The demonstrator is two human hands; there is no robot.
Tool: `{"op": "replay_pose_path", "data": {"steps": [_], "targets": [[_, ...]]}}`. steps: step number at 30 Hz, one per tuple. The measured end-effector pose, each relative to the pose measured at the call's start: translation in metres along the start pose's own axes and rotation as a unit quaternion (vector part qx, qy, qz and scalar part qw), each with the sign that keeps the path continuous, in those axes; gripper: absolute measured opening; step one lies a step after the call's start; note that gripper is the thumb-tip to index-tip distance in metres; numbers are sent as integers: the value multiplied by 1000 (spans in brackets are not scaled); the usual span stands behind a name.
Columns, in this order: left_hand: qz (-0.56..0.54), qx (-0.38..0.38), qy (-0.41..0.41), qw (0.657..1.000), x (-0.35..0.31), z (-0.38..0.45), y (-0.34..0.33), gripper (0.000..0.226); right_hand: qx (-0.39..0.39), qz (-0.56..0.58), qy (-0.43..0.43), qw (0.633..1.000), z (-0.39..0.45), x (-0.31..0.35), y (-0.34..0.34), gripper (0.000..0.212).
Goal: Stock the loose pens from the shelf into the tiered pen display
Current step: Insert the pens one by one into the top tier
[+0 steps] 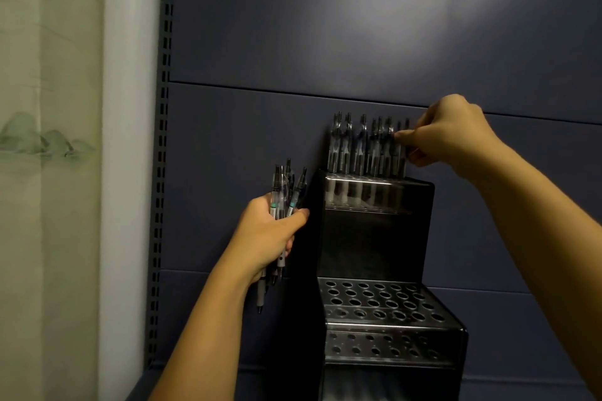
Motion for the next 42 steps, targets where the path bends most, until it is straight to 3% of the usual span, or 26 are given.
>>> {"op": "replay_pose_path", "data": {"steps": [6,9,13,17,22,31,42], "targets": [[-3,-3,-3,1000,-5,-3,-1,23,-11,-51,25,998,-10,1,3,46],[6,0,-8,1000,-7,-5,-1,23,-73,-79,71,992,-21,5,9,52],[40,7,-29,999,-16,-12,-1,20,-166,-13,157,973,-50,19,13,28],[102,44,-61,992,-27,-20,2,19,-89,73,189,975,-85,28,-7,17],[184,83,-99,974,-42,-32,11,17,13,211,183,960,-117,24,-25,18],[291,146,-147,934,-64,-55,5,19,76,304,185,932,-140,17,-38,18],[330,120,-152,924,-76,-68,-2,17,110,365,171,909,-138,7,-38,16]]}}
Point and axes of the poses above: each hand's wrist, its own z-axis towards the middle knuckle, its own y-axis out of the back of the hand, x = y × z, the point moved 3 cm from there along z, towards the middle knuckle, and after that the axes turned 7 degrees about y, right-handed, at the moved point
